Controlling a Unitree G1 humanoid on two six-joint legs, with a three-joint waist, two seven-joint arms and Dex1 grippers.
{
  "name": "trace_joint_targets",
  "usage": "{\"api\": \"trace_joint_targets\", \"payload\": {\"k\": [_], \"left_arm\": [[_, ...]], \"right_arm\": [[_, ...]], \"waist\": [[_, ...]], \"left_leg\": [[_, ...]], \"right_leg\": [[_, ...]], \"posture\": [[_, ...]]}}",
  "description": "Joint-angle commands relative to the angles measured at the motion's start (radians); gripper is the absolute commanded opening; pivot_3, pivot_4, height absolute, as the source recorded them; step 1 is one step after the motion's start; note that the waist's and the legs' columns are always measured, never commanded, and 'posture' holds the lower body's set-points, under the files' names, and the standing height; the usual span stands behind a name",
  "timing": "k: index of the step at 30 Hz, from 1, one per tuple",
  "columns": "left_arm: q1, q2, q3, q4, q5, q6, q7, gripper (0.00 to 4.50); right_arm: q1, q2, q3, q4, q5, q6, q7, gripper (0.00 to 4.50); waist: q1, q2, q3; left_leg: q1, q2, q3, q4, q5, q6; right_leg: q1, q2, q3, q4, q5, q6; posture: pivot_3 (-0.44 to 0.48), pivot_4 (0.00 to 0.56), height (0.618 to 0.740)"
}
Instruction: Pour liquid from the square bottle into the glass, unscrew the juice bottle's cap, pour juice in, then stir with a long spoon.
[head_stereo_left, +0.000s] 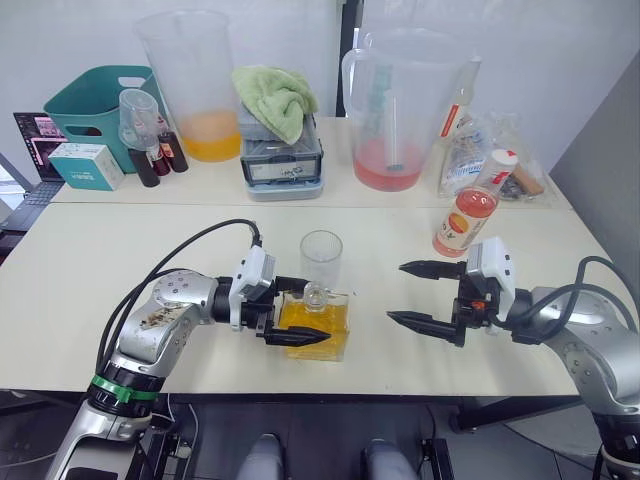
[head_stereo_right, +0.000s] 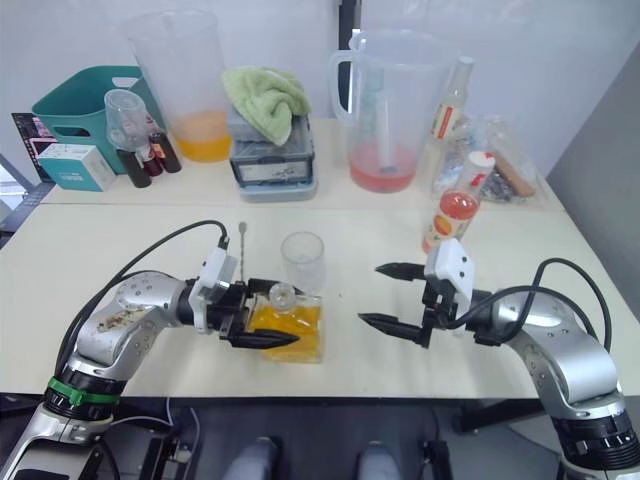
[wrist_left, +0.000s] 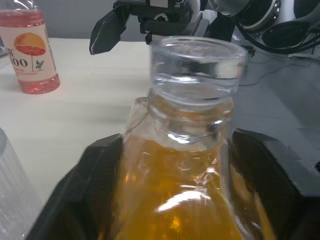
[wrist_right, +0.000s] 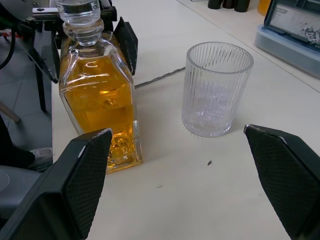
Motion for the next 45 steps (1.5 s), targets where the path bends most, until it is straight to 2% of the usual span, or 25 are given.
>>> {"api": "trace_joint_targets", "payload": {"k": [1, 7, 12, 16, 27, 30, 37, 38, 45], "left_arm": [[-0.006, 0.002, -0.008, 0.012, 0.03, -0.041, -0.009, 2.83], [-0.014, -0.001, -0.017, 0.041, 0.048, -0.071, -0.013, 2.83], [-0.017, 0.0, -0.023, 0.051, 0.052, -0.081, -0.015, 2.83], [-0.026, -0.005, -0.028, 0.058, 0.052, -0.084, -0.013, 2.83], [-0.031, -0.004, -0.03, 0.059, 0.053, -0.089, -0.015, 2.83], [-0.027, -0.001, -0.028, 0.059, 0.054, -0.092, -0.015, 2.83], [-0.024, 0.003, -0.028, 0.055, 0.052, -0.089, -0.016, 2.83], [-0.023, 0.004, -0.029, 0.054, 0.053, -0.089, -0.017, 2.83], [-0.02, 0.007, -0.033, 0.05, 0.054, -0.088, -0.019, 2.83]], "right_arm": [[-0.008, -0.01, -0.029, -0.052, 0.026, 0.01, -0.006, 4.5], [-0.096, 0.018, -0.015, -0.12, 0.125, 0.108, -0.052, 4.5], [-0.228, 0.085, 0.11, -0.223, 0.184, 0.232, -0.133, 4.5], [-0.323, 0.174, 0.236, -0.217, 0.134, 0.261, -0.186, 4.5], [-0.357, 0.232, 0.289, -0.145, 0.079, 0.242, -0.173, 4.5], [-0.361, 0.249, 0.28, -0.139, 0.084, 0.239, -0.168, 3.69], [-0.362, 0.265, 0.269, -0.143, 0.09, 0.24, -0.17, 1.3], [-0.363, 0.267, 0.267, -0.144, 0.092, 0.24, -0.171, 1.08], [-0.378, 0.281, 0.236, -0.153, 0.119, 0.241, -0.183, 1.05]], "waist": [[0.0, 0.0, 0.0], [0.0, 0.0, 0.0], [0.0, 0.001, 0.0], [0.001, 0.001, 0.0], [0.002, 0.001, 0.0], [0.002, 0.001, 0.0], [0.002, 0.001, 0.0], [0.002, 0.001, 0.0], [0.001, 0.001, 0.0]], "left_leg": [[0.0, 0.0, 0.0, 0.0, 0.0, 0.0], [0.002, 0.0, 0.0, 0.0, 0.0, 0.0], [0.005, 0.0, 0.0, 0.0, 0.0, 0.0], [0.005, 0.0, 0.0, 0.0, 0.0, 0.0], [0.006, 0.0, -0.001, -0.001, 0.0, 0.0], [0.006, 0.0, -0.001, -0.001, 0.0, 0.0], [0.006, 0.0, -0.001, -0.001, 0.0, 0.0], [0.006, 0.0, -0.001, -0.001, 0.0, 0.0], [0.006, 0.0, -0.001, -0.001, 0.0, 0.0]], "right_leg": [[0.0, 0.0, 0.0, 0.0, 0.0, 0.0], [0.002, 0.0, 0.0, 0.0, 0.0, 0.0], [0.005, 0.0, 0.0, 0.0, 0.0, 0.0], [0.005, 0.0, 0.0, -0.001, 0.0, 0.0], [0.006, 0.0, 0.0, 0.0, 0.0, 0.0], [0.006, 0.0, 0.0, 0.0, 0.0, 0.0], [0.006, 0.0, 0.0, 0.0, 0.0, 0.0], [0.006, 0.0, 0.0, 0.0, 0.0, 0.0], [0.006, 0.0, 0.0, 0.0, 0.0, 0.0]], "posture": [[0.0, 0.15, 0.74], [0.0, 0.15, 0.74], [0.0, 0.15, 0.74], [0.0, 0.15, 0.74], [0.0, 0.15, 0.74], [0.0, 0.15, 0.74], [0.0, 0.15, 0.74], [0.0, 0.15, 0.74], [0.0, 0.15, 0.74]]}}
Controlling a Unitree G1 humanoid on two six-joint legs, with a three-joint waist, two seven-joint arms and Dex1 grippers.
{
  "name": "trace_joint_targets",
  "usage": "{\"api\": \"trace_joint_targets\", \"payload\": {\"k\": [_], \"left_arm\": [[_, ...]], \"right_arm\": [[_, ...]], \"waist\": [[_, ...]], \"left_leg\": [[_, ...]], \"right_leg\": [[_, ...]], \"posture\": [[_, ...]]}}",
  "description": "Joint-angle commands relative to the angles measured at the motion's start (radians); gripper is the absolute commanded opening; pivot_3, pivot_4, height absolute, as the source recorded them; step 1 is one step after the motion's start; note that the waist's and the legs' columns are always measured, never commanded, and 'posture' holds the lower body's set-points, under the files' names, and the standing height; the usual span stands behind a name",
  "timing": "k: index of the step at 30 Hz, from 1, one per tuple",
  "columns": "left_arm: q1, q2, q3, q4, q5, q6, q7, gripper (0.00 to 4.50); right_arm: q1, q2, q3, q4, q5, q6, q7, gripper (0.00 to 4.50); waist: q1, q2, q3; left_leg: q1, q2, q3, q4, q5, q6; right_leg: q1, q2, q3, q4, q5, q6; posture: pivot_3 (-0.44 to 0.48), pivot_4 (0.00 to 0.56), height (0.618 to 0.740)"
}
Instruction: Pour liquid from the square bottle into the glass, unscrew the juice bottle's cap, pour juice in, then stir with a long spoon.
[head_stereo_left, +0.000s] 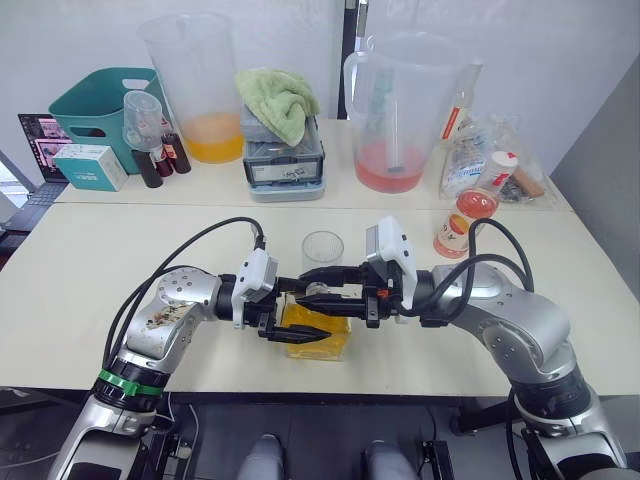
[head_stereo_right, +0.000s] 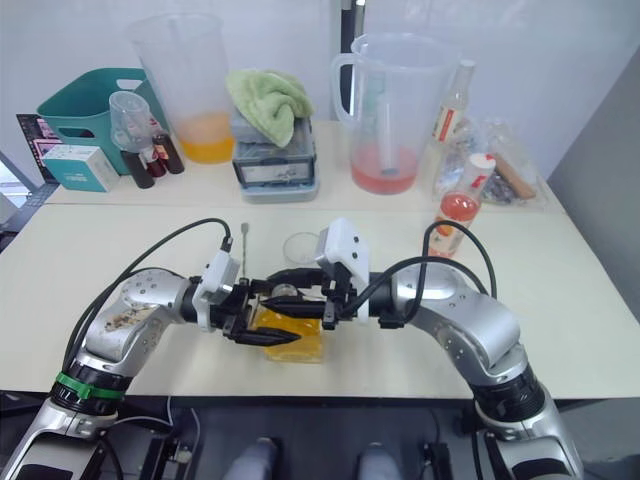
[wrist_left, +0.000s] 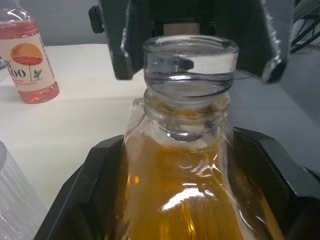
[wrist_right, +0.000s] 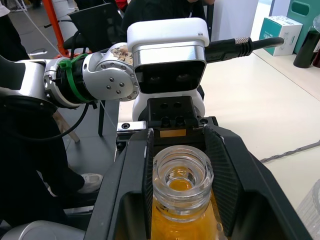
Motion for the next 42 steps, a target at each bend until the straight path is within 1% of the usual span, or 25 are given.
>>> {"api": "trace_joint_targets", "payload": {"k": [1, 8, 17, 20, 21, 24, 29, 31, 36, 39, 42], "left_arm": [[-0.001, 0.014, -0.006, -0.006, 0.035, -0.003, 0.007, 2.83], [0.002, 0.013, -0.012, -0.009, 0.036, -0.001, 0.005, 2.83], [0.005, 0.011, -0.015, -0.011, 0.033, 0.003, 0.005, 2.83], [0.005, 0.011, -0.016, -0.012, 0.033, 0.004, 0.004, 2.83], [0.004, 0.011, -0.015, -0.011, 0.033, 0.003, 0.005, 2.83], [0.004, 0.01, -0.014, -0.009, 0.034, 0.001, 0.009, 2.83], [0.004, 0.014, -0.009, -0.014, 0.029, 0.004, 0.014, 2.83], [0.001, 0.015, -0.006, -0.014, 0.028, 0.006, 0.014, 2.83], [-0.002, 0.014, -0.004, -0.012, 0.028, 0.005, 0.014, 2.83], [-0.009, 0.012, -0.004, -0.006, 0.029, 0.003, 0.014, 2.83], [-0.014, 0.01, -0.003, 0.0, 0.03, 0.003, 0.014, 2.83]], "right_arm": [[-0.042, 0.019, -0.058, -0.039, 0.044, -0.016, -0.003, 1.05], [-0.086, 0.054, -0.154, -0.047, 0.131, -0.001, -0.039, 1.05], [-0.083, 0.046, -0.22, -0.06, 0.174, 0.022, -0.091, 1.05], [-0.049, 0.014, -0.252, -0.054, 0.165, 0.022, -0.117, 1.05], [-0.021, -0.005, -0.267, -0.045, 0.151, 0.017, -0.123, 1.05], [0.119, -0.064, -0.336, 0.012, 0.054, -0.036, -0.159, 1.05], [0.338, -0.078, -0.412, 0.162, -0.156, -0.257, -0.207, 1.05], [0.393, -0.066, -0.427, 0.217, -0.21, -0.328, -0.222, 1.05], [0.456, -0.023, -0.422, 0.366, -0.33, -0.46, -0.279, 1.05], [0.468, 0.001, -0.414, 0.454, -0.368, -0.506, -0.29, 1.05], [0.469, 0.011, -0.411, 0.49, -0.372, -0.512, -0.282, 1.05]], "waist": [[0.0, 0.0, 0.0], [-0.001, 0.001, 0.0], [-0.001, 0.002, 0.0], [0.0, 0.002, 0.0], [0.0, 0.002, 0.0], [0.003, 0.001, 0.0], [0.001, 0.002, 0.0], [0.0, 0.002, 0.0], [-0.003, 0.004, 0.0], [-0.002, 0.004, 0.0], [-0.002, 0.004, 0.0]], "left_leg": [[0.0, 0.0, 0.0, 0.0, 0.0, 0.0], [-0.001, 0.0, 0.0, 0.0, 0.0, 0.0], [0.0, 0.0, 0.0, -0.001, 0.0, 0.0], [0.0, 0.0, 0.0, -0.002, 0.0, 0.0], [0.0, 0.0, 0.0, -0.002, 0.0, 0.0], [0.0, 0.0, 0.0, -0.002, 0.0, 0.001], [0.0, 0.0, 0.0, -0.002, -0.001, 0.001], [0.0, 0.0, 0.0, -0.002, -0.001, 0.001], [0.0, 0.0, 0.001, -0.002, -0.001, 0.001], [0.0, 0.0, 0.001, -0.002, -0.001, 0.001], [0.001, 0.0, 0.001, -0.002, -0.001, 0.001]], "right_leg": [[0.0, 0.0, 0.0, 0.0, 0.0, 0.0], [-0.001, 0.0, 0.0, 0.0, 0.0, 0.0], [0.0, 0.0, 0.0, -0.001, 0.0, 0.0], [0.0, 0.0, 0.0, -0.001, 0.0, 0.0], [0.0, 0.0, 0.0, -0.001, 0.0, 0.0], [0.0, 0.0, 0.0, -0.002, 0.0, 0.0], [0.0, 0.0, 0.0, -0.002, 0.0, 0.0], [0.0, 0.0, 0.001, -0.002, 0.0, 0.0], [0.0, 0.0, 0.001, -0.001, 0.0, 0.0], [0.0, 0.0, 0.001, -0.002, 0.0, 0.0], [0.001, 0.0, 0.001, -0.002, 0.0, 0.0]], "posture": [[0.0, 0.15, 0.74], [0.0, 0.15, 0.74], [0.0, 0.15, 0.74], [0.0, 0.15, 0.74], [0.0, 0.15, 0.74], [0.0, 0.15, 0.74], [0.0, 0.15, 0.74], [0.0, 0.15, 0.74], [0.0, 0.15, 0.74], [0.0, 0.15, 0.74], [0.0, 0.15, 0.74]]}}
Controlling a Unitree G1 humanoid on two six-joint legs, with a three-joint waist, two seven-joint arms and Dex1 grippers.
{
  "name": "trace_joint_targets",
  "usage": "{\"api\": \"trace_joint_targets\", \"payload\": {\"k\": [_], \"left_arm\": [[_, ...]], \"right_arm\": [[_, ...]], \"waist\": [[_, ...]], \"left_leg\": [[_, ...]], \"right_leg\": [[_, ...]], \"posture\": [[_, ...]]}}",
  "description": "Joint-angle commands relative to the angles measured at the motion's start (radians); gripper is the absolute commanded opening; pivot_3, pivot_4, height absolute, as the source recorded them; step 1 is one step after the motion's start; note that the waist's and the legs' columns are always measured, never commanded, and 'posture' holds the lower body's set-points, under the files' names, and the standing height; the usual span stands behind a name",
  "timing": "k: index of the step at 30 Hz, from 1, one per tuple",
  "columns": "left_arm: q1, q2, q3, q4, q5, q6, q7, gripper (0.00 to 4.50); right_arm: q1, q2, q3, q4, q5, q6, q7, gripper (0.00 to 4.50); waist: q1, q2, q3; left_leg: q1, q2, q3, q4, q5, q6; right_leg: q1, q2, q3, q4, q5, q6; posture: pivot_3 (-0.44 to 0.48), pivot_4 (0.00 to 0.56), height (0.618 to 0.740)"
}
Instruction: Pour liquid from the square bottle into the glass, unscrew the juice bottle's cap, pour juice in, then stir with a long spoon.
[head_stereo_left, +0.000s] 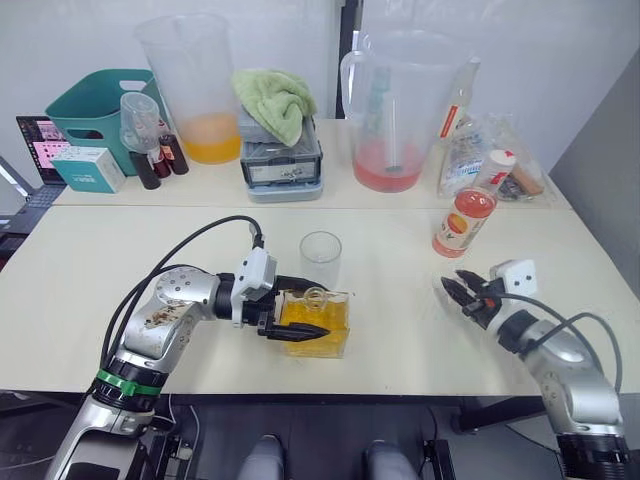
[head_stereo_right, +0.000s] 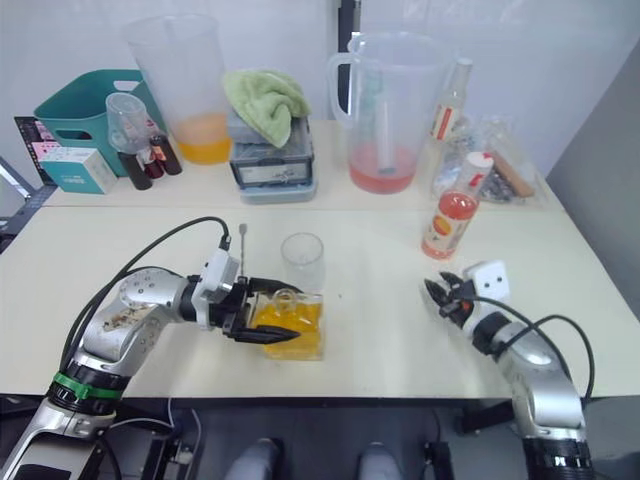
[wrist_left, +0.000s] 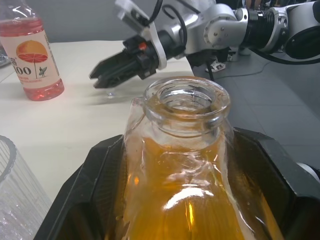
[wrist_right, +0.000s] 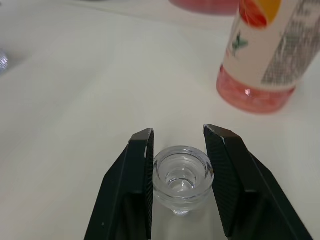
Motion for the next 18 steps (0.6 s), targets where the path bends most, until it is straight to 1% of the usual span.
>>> {"api": "trace_joint_targets", "payload": {"k": [1, 6, 12, 14, 16, 18], "left_arm": [[-0.013, 0.004, -0.006, 0.0, 0.024, 0.001, 0.001, 2.83], [-0.015, 0.003, -0.005, 0.002, 0.024, -0.001, 0.002, 2.83], [-0.017, 0.003, -0.003, 0.003, 0.021, 0.001, 0.002, 2.83], [-0.018, 0.003, -0.002, 0.004, 0.022, 0.0, 0.002, 2.83], [-0.018, 0.003, 0.0, 0.005, 0.022, -0.002, 0.002, 2.83], [-0.018, 0.005, 0.001, 0.006, 0.022, -0.003, 0.002, 2.83]], "right_arm": [[0.003, 0.004, -0.002, 0.038, -0.018, -0.018, 0.001, 1.05], [-0.005, 0.019, -0.008, 0.059, 0.0, -0.007, 0.007, 1.05], [-0.02, 0.022, -0.031, 0.042, 0.01, -0.032, 0.0, 1.05], [-0.025, 0.025, -0.041, 0.028, 0.013, -0.044, -0.004, 2.1], [-0.03, 0.026, -0.05, 0.011, 0.018, -0.057, -0.006, 2.69], [-0.034, 0.025, -0.061, -0.009, 0.022, -0.064, -0.013, 3.39]], "waist": [[0.0, 0.0, 0.0], [0.0, 0.0, 0.0], [0.0, 0.0, 0.0], [0.0, 0.0, 0.0], [0.0, 0.001, 0.0], [0.0, 0.001, 0.0]], "left_leg": [[0.0, 0.0, 0.0, 0.0, 0.0, 0.0], [0.001, 0.0, 0.0, 0.0, 0.0, 0.0], [0.002, 0.0, 0.0, 0.0, 0.0, 0.0], [0.001, 0.0, 0.0, 0.0, 0.0, 0.0], [0.001, 0.0, 0.0, 0.0, 0.0, 0.0], [0.001, 0.0, 0.0, 0.0, 0.0, 0.0]], "right_leg": [[0.0, 0.0, 0.0, 0.0, 0.0, 0.0], [0.002, 0.0, 0.0, 0.0, 0.0, 0.0], [0.002, 0.0, 0.0, 0.0, 0.0, 0.0], [0.002, 0.0, 0.0, 0.0, 0.0, 0.0], [0.002, 0.0, 0.0, 0.0, 0.0, 0.0], [0.002, 0.0, 0.0, 0.0, 0.0, 0.0]], "posture": [[0.0, 0.15, 0.74], [0.0, 0.15, 0.74], [0.0, 0.15, 0.74], [0.0, 0.15, 0.74], [0.0, 0.15, 0.74], [0.0, 0.15, 0.74]]}}
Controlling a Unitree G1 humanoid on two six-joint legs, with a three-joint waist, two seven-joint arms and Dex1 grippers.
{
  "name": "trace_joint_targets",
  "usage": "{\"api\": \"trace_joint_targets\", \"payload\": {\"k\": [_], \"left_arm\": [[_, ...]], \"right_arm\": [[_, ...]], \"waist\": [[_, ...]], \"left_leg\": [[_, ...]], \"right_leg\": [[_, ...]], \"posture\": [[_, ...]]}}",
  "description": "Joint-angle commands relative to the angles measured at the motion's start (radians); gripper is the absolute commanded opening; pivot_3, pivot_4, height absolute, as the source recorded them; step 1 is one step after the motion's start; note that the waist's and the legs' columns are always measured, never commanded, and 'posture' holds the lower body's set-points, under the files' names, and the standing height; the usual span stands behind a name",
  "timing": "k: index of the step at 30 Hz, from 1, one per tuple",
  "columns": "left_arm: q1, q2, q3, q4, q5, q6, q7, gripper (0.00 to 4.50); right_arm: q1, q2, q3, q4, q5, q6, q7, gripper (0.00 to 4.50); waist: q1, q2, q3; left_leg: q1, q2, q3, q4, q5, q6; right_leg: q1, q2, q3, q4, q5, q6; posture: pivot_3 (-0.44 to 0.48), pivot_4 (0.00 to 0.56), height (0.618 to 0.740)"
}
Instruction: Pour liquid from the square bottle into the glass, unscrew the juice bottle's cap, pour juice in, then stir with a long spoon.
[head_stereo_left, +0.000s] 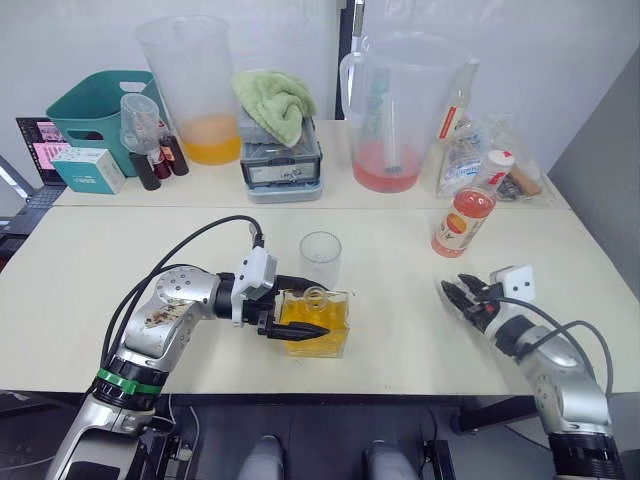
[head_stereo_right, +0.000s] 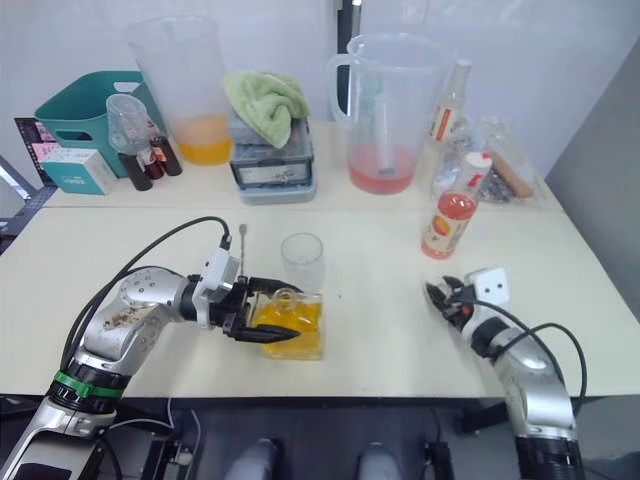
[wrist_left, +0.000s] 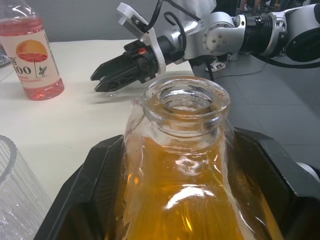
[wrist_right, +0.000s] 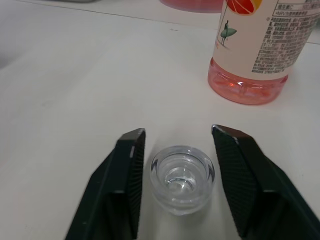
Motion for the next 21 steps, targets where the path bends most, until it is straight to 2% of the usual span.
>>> {"api": "trace_joint_targets", "payload": {"k": [1, 3, 4, 9, 15, 21], "left_arm": [[-0.015, 0.006, 0.003, 0.0, 0.021, -0.003, 0.002, 2.83], [-0.015, 0.008, 0.005, 0.002, 0.02, -0.004, 0.0, 2.83], [-0.015, 0.01, 0.007, 0.002, 0.02, -0.005, -0.001, 2.83], [-0.015, 0.02, 0.027, -0.006, 0.005, 0.0, -0.003, 2.83], [-0.011, 0.058, 0.095, -0.057, -0.066, 0.063, 0.014, 2.83], [0.045, 0.157, 0.206, -0.155, -0.165, 0.192, 0.028, 2.83]], "right_arm": [[-0.016, -0.005, -0.05, -0.059, 0.021, -0.032, -0.012, 3.75], [-0.016, -0.006, -0.054, -0.077, 0.022, -0.037, -0.012, 4.43], [-0.015, -0.007, -0.057, -0.091, 0.022, -0.036, -0.013, 4.5], [-0.019, -0.027, -0.069, -0.208, 0.064, 0.012, 0.005, 4.5], [-0.051, -0.085, -0.044, -0.416, 0.206, 0.16, 0.05, 4.5], [-0.084, -0.132, 0.068, -0.573, 0.317, 0.322, 0.096, 4.5]], "waist": [[0.0, 0.0, 0.0], [0.0, 0.0, 0.0], [0.0, 0.0, 0.0], [0.0, 0.001, 0.0], [-0.008, 0.001, 0.001], [-0.016, 0.001, 0.002]], "left_leg": [[0.0, 0.0, 0.0, 0.0, 0.0, 0.0], [0.0, 0.0, 0.0, 0.0, 0.0, 0.0], [0.0, 0.0, 0.0, 0.0, 0.0, 0.0], [0.0, 0.0, 0.0, 0.0, 0.0, 0.0], [-0.001, 0.0, 0.0, 0.0, 0.0, 0.0], [-0.002, 0.001, 0.0, -0.003, 0.0, 0.0]], "right_leg": [[0.0, 0.0, 0.0, 0.0, 0.0, 0.0], [0.0, 0.0, 0.0, 0.0, 0.0, 0.0], [0.0, 0.0, 0.0, 0.0, 0.0, 0.0], [0.0, 0.0, 0.0, 0.0, 0.0, 0.0], [-0.002, 0.0, 0.0, 0.001, 0.0, 0.0], [-0.003, 0.0, 0.0, -0.001, 0.0, 0.0]], "posture": [[0.0, 0.15, 0.74], [0.0, 0.15, 0.74], [0.0, 0.15, 0.74], [0.0, 0.15, 0.74], [0.0, 0.15, 0.74], [0.0, 0.15, 0.74]]}}
